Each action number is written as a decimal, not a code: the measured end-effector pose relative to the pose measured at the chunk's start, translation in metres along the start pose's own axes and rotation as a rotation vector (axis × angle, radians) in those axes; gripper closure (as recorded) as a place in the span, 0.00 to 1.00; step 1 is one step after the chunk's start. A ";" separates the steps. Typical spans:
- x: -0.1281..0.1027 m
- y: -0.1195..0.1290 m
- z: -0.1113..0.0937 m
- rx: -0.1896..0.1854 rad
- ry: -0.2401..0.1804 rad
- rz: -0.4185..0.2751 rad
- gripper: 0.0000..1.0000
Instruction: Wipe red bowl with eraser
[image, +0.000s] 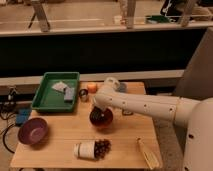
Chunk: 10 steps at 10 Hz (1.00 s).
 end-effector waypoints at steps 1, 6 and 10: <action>-0.006 -0.001 -0.004 0.013 -0.011 -0.004 1.00; -0.031 0.022 -0.018 -0.028 -0.035 -0.016 1.00; -0.017 0.050 -0.020 -0.097 0.021 0.018 1.00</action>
